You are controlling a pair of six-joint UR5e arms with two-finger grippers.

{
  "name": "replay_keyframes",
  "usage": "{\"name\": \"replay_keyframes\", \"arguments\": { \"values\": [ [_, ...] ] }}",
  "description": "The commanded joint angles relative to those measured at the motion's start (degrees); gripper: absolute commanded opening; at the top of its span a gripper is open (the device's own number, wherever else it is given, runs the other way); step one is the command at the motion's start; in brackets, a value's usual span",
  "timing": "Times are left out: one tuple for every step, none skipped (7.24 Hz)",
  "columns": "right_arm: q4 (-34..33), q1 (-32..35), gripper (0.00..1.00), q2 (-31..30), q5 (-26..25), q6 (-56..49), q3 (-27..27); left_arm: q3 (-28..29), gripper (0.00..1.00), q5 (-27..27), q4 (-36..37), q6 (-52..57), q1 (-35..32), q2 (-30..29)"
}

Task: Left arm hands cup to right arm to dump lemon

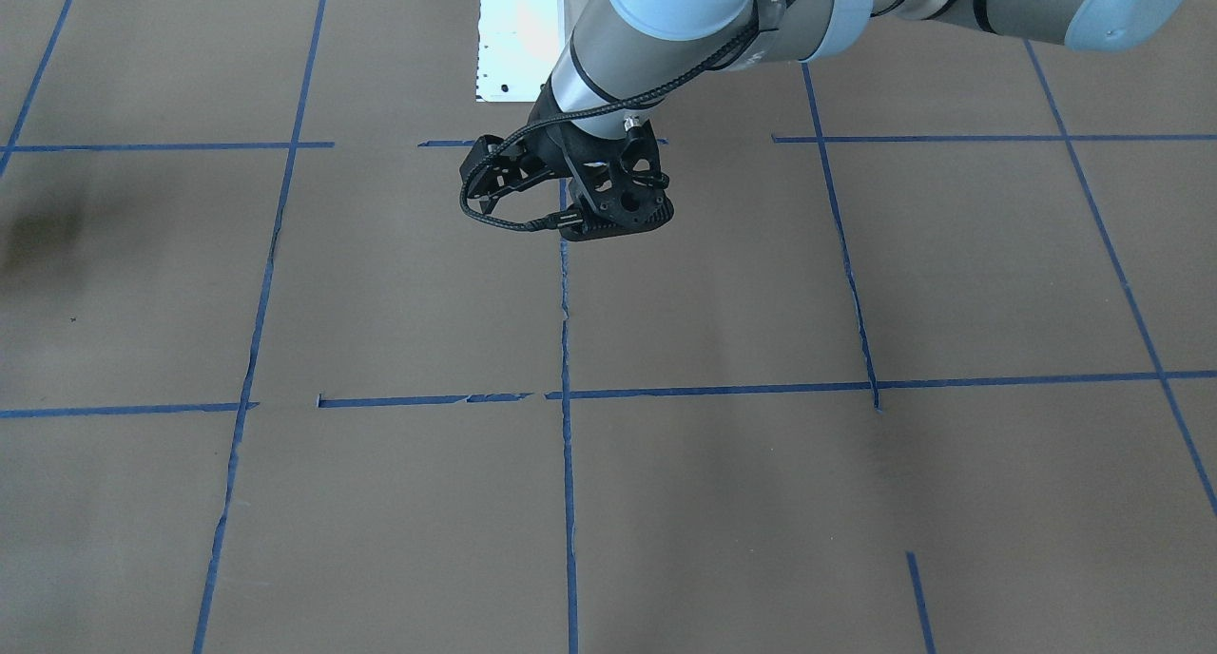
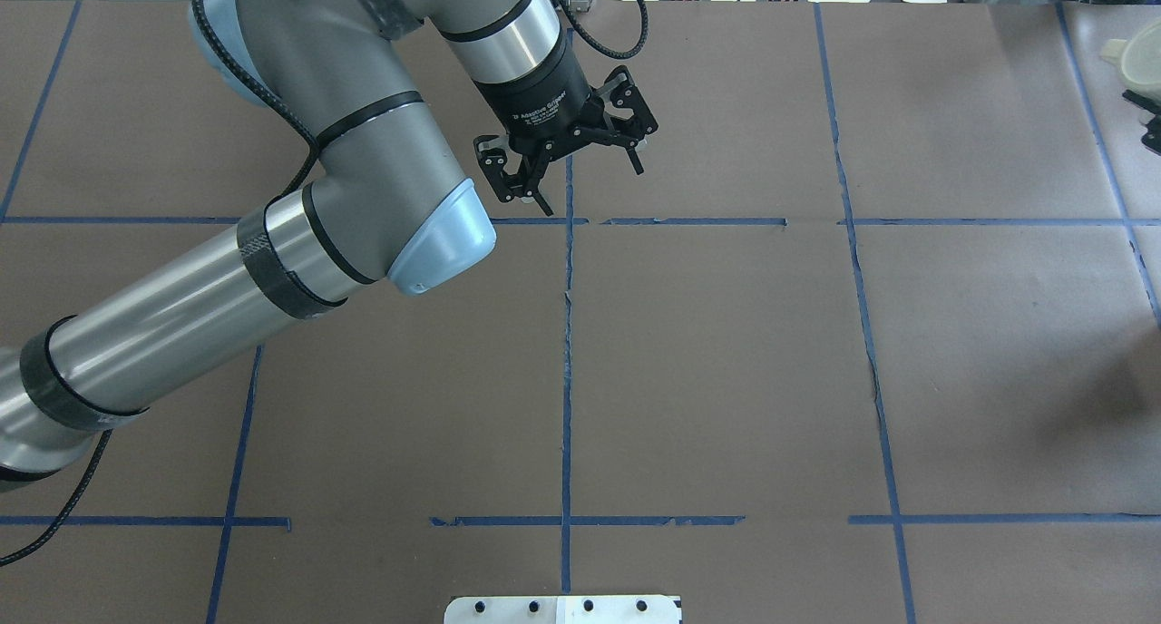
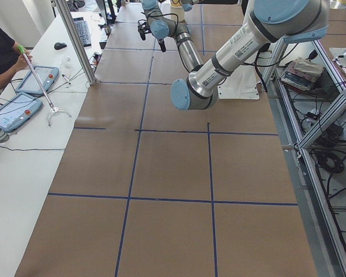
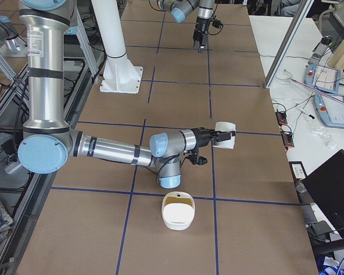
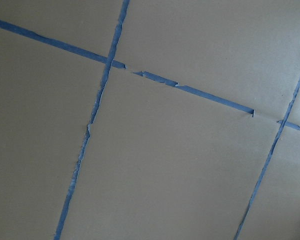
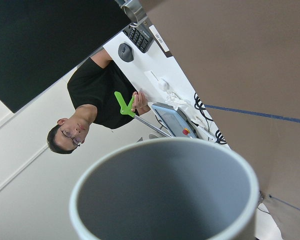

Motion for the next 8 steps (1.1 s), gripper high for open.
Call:
{"name": "replay_keyframes", "arguments": {
  "values": [
    [-1.3, -5.4, 0.39, 3.9, -0.4, -21.3, 0.1, -0.1, 1.0, 0.0, 0.0, 0.0, -1.0, 0.2],
    [-1.9, -7.5, 0.39, 5.1, 0.0, -30.1, 0.1, 0.0, 1.0, 0.1, 0.0, 0.1, -1.3, 0.2],
    [-4.6, -8.4, 0.39, 6.0, 0.5, -37.5, 1.1, 0.0, 1.0, 0.1, 0.0, 0.1, -1.4, 0.2],
    [-5.5, -10.4, 0.4, 6.3, 0.5, -44.1, 2.0, 0.0, 1.0, 0.1, 0.0, 0.0, -1.4, 0.1],
    [-7.1, -12.0, 0.4, 6.7, 0.4, -52.0, 2.5, 0.0, 1.0, 0.8, 0.0, -0.1, -1.3, 0.0],
    [-12.1, -13.0, 0.4, 8.3, 0.5, -60.9, 4.3, 0.0, 1.0, 0.9, 0.0, -0.1, -1.3, 0.0],
    [-18.9, -14.7, 0.4, 8.5, 0.5, -67.5, 8.0, 0.0, 1.0, 1.5, 0.0, -0.1, -1.3, -0.1],
    [-25.6, -15.8, 0.4, 9.3, 0.3, -74.1, 11.6, 0.0, 1.0, 1.8, 0.0, -0.1, -1.3, -0.2]
  ]
}}
